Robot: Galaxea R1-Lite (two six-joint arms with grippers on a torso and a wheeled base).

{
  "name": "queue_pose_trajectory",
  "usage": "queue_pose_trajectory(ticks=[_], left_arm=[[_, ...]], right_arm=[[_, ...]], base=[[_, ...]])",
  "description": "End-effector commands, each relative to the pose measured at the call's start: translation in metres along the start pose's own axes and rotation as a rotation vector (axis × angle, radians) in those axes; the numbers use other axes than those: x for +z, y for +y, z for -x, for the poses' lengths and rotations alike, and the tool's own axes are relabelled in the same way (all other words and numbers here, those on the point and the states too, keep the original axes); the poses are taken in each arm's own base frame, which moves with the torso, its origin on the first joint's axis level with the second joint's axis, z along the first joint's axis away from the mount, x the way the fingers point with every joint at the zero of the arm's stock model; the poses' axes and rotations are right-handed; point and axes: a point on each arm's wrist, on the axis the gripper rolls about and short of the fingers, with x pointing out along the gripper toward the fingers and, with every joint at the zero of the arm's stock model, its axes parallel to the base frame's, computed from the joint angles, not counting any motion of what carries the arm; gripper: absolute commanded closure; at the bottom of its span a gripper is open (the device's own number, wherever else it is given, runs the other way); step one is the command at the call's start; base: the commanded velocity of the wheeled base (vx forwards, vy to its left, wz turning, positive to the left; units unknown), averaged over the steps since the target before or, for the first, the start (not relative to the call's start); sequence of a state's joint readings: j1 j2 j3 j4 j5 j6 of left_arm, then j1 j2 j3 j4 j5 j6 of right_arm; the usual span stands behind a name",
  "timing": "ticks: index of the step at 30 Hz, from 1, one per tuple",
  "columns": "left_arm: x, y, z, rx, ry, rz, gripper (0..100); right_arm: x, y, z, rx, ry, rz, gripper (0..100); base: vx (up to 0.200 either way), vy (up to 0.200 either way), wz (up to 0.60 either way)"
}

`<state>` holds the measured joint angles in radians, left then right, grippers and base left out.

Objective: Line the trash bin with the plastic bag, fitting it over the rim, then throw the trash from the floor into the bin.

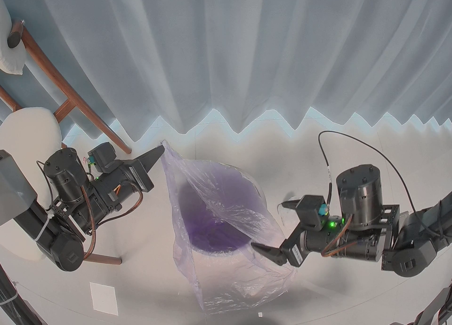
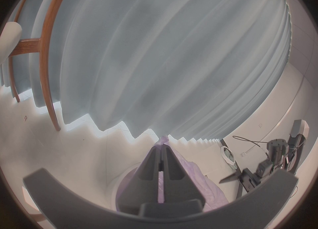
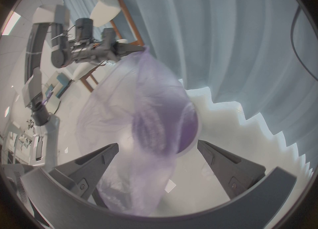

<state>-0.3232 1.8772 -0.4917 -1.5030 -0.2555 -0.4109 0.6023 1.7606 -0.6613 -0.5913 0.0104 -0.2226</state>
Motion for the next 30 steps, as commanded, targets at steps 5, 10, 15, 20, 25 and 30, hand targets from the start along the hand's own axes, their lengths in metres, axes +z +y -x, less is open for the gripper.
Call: queue_pose_trajectory(ticks=[5, 10, 15, 20, 25, 30], left_arm=[[0.002, -0.001, 0.001, -0.002, -0.006, -0.001, 100], [0.004, -0.004, 0.002, -0.01, -0.013, -0.005, 100], [0.007, -0.005, 0.005, -0.01, -0.021, -0.007, 100], [0.006, -0.004, 0.006, -0.002, -0.018, -0.004, 100], [0.002, -0.004, 0.012, 0.008, 0.006, 0.001, 100], [-0.001, -0.002, 0.011, 0.012, 0.015, 0.003, 100]], right_arm=[[-0.023, 0.025, 0.012, 0.024, 0.084, 0.048, 0], [-0.025, 0.026, 0.002, -0.044, 0.119, 0.056, 0], [-0.015, 0.018, -0.014, -0.134, 0.112, 0.044, 0], [0.003, 0.001, -0.026, -0.2, 0.066, 0.017, 0], [0.015, -0.011, -0.028, -0.233, 0.028, -0.014, 0], [0.016, -0.011, -0.028, -0.224, 0.011, -0.088, 100]], base=[[0.0, 0.0, 0.0], [0.0, 0.0, 0.0], [0.0, 0.0, 0.0], [0.0, 0.0, 0.0], [0.0, 0.0, 0.0], [0.0, 0.0, 0.0]])
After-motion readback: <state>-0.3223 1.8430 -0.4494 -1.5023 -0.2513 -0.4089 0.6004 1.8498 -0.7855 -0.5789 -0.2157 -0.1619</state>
